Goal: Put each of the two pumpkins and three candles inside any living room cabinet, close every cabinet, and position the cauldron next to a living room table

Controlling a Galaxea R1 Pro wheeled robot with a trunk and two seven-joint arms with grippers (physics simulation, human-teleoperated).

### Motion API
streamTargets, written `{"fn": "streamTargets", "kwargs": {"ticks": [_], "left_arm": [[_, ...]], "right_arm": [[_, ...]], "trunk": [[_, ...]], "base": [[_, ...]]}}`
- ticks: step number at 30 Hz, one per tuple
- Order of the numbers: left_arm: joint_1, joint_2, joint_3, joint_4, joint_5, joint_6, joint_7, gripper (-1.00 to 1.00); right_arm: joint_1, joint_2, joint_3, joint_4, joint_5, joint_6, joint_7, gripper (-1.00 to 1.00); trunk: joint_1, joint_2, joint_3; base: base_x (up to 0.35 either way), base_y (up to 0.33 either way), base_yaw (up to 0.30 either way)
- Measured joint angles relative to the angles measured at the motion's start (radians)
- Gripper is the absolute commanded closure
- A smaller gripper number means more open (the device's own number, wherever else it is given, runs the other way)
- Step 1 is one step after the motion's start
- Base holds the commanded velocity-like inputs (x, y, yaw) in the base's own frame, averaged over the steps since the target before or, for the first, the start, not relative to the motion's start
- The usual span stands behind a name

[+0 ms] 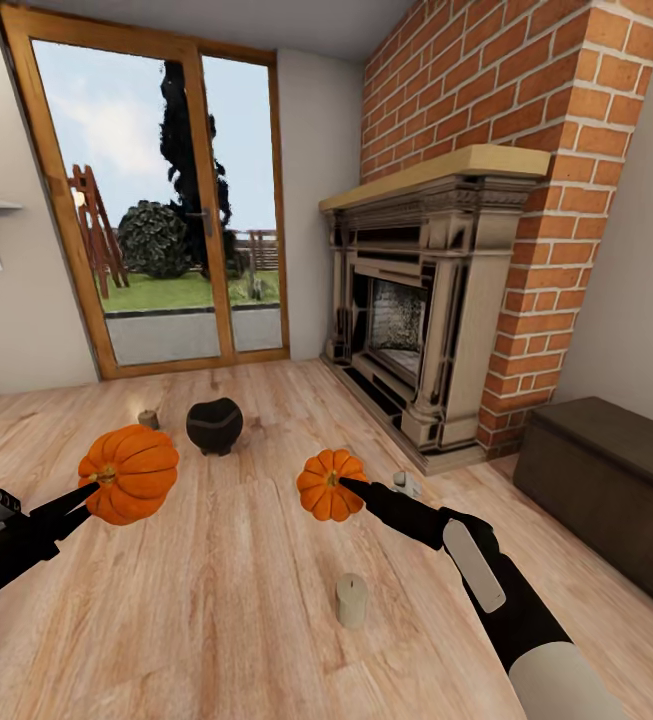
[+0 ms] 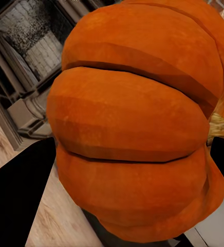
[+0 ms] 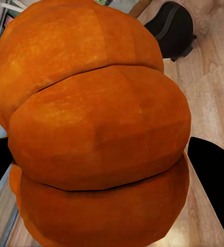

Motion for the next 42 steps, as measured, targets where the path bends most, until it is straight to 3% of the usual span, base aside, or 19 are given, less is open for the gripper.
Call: {"fn": "streamTargets", "kwargs": {"ticks": [36,42], "left_arm": [[0.001,0.0,0.001,0.0,0.0,0.0,0.0,1.0],[0.001,0.0,0.0,0.0,-0.004,-0.003,-0.001,1.0]], "right_arm": [[0.0,0.0,0.002,0.025,0.003,0.0,0.0,1.0],[0.0,0.0,0.002,0.025,0.005,0.0,0.0,1.0]], "trunk": [[-0.016,0.008,0.081],[-0.017,0.009,0.075]], "base": [[0.0,0.0,0.0],[0.0,0.0,0.0]]}}
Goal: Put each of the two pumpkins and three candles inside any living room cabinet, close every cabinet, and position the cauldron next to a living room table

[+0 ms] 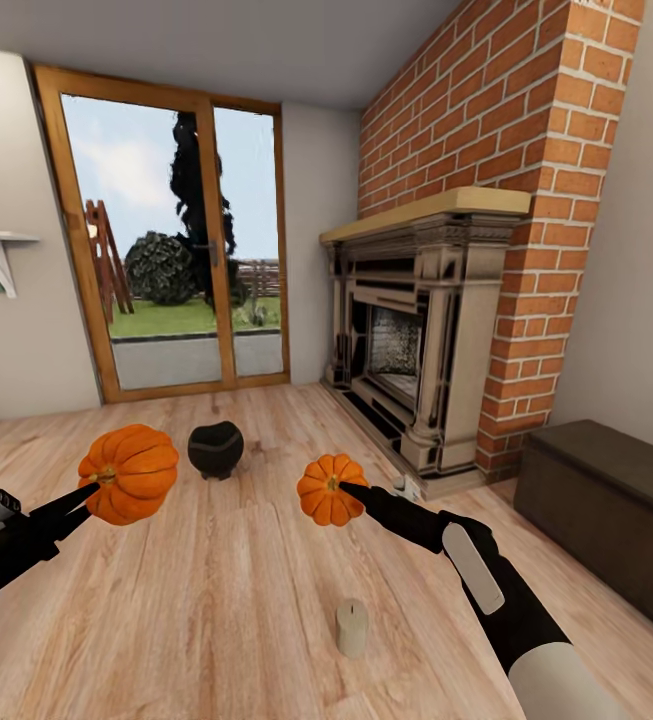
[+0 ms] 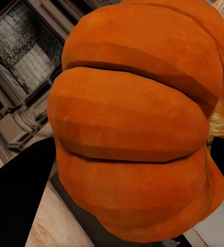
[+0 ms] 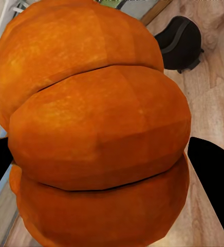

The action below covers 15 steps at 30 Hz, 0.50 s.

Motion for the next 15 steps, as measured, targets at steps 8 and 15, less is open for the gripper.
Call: {"fn": "streamTargets", "kwargs": {"ticks": [8,15], "left_arm": [[0.0,0.0,0.0,0.0,0.004,0.003,-0.042,1.0],[0.0,0.0,0.0,0.0,0.004,0.003,-0.044,1.0]], "right_arm": [[0.0,0.0,0.0,0.0,-0.002,0.0,0.0,1.0],[0.0,0.0,0.0,0.0,-0.002,0.0,0.0,1.0]], "trunk": [[-0.004,0.002,0.018],[-0.007,0.003,0.034]], "base": [[0.0,0.0,0.0],[0.0,0.0,0.0]]}}
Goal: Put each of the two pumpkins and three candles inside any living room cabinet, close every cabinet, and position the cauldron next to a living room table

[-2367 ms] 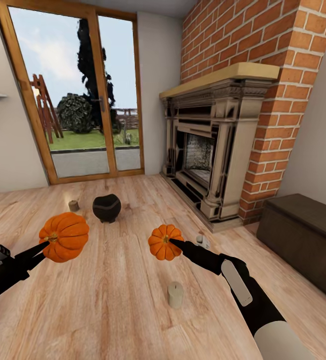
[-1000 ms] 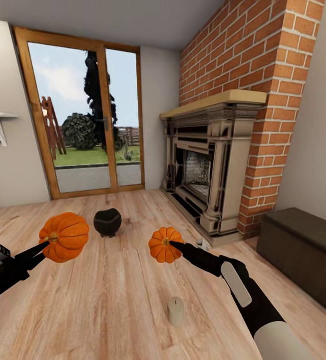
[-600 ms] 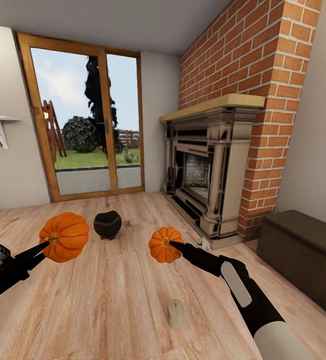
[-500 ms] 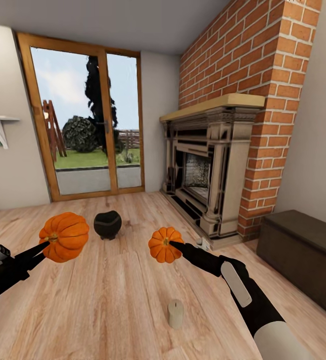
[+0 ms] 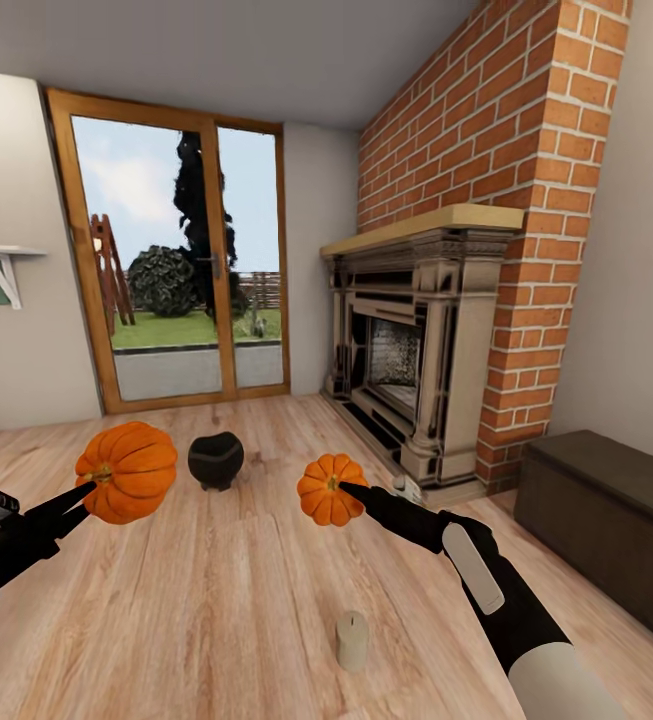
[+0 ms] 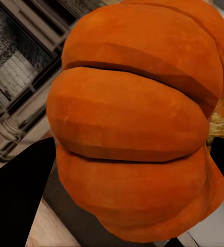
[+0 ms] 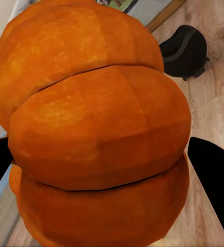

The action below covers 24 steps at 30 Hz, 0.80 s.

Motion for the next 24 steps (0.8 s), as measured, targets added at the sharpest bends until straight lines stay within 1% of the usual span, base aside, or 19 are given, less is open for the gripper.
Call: {"fn": "streamTargets", "kwargs": {"ticks": [9,16,24], "left_arm": [[0.0,0.0,0.0,0.0,0.0,-0.001,0.0,1.0],[0.001,0.0,0.0,0.0,0.0,-0.001,0.0,1.0],[0.0,0.0,0.0,0.0,0.0,-0.001,0.0,1.0]], "right_arm": [[0.0,0.001,0.0,0.0,0.0,0.0,0.0,1.0],[0.0,0.015,0.001,0.0,0.0,-0.001,0.0,1.0],[0.0,0.016,0.002,0.0,0.001,-0.001,0.0,1.0]], "trunk": [[-0.004,0.002,0.02],[-0.007,0.004,0.036],[-0.011,0.006,0.054]], "base": [[0.0,0.0,0.0],[0.0,0.0,0.0],[0.0,0.0,0.0]]}}
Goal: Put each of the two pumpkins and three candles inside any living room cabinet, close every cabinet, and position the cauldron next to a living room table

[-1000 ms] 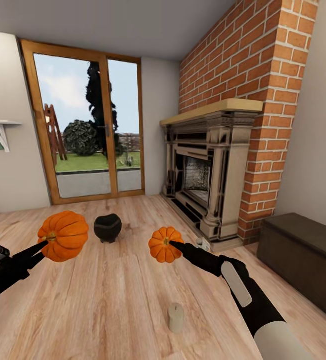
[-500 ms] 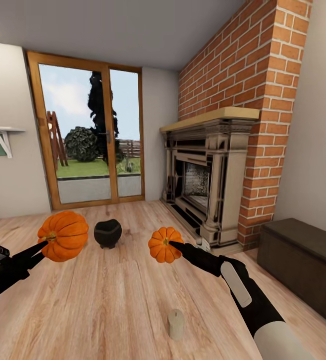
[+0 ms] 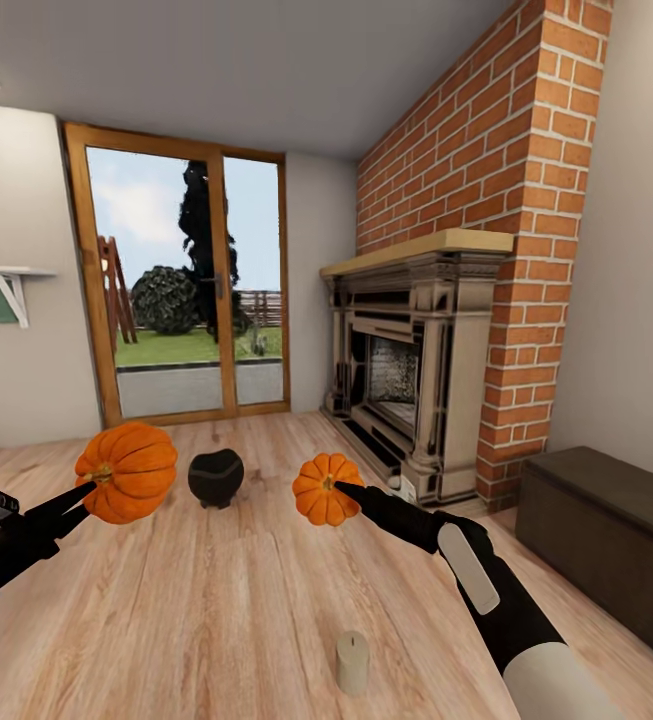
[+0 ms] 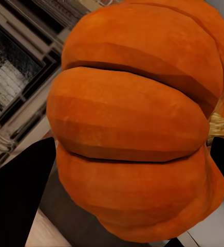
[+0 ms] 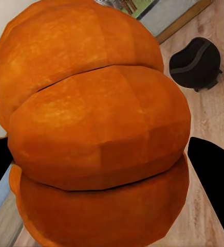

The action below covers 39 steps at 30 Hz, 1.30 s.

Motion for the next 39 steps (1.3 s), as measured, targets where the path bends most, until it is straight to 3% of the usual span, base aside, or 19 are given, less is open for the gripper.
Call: {"fn": "streamTargets", "kwargs": {"ticks": [4,13,29,39], "left_arm": [[0.0,0.0,0.0,0.0,0.0,0.0,0.0,1.0],[0.0,0.0,0.0,0.0,-0.002,0.0,0.0,1.0],[0.0,0.0,0.0,0.0,0.0,0.0,0.0,1.0],[0.0,0.0,0.0,0.0,0.0,-0.001,0.0,1.0]], "right_arm": [[0.0,0.0,0.0,0.0,0.0,0.0,0.0,1.0],[0.0,0.0,-0.001,0.0,0.002,0.0,0.0,1.0],[0.0,0.0,-0.001,0.0,0.0,0.0,0.0,1.0],[0.0,0.0,-0.002,0.0,0.0,0.0,0.0,1.0]], "trunk": [[-0.002,0.001,0.009],[-0.002,0.001,-0.006],[-0.009,0.005,0.03],[-0.047,0.075,0.045]], "base": [[0.0,0.0,0.0],[0.0,0.0,0.0],[0.0,0.0,0.0],[0.0,0.0,0.0]]}}
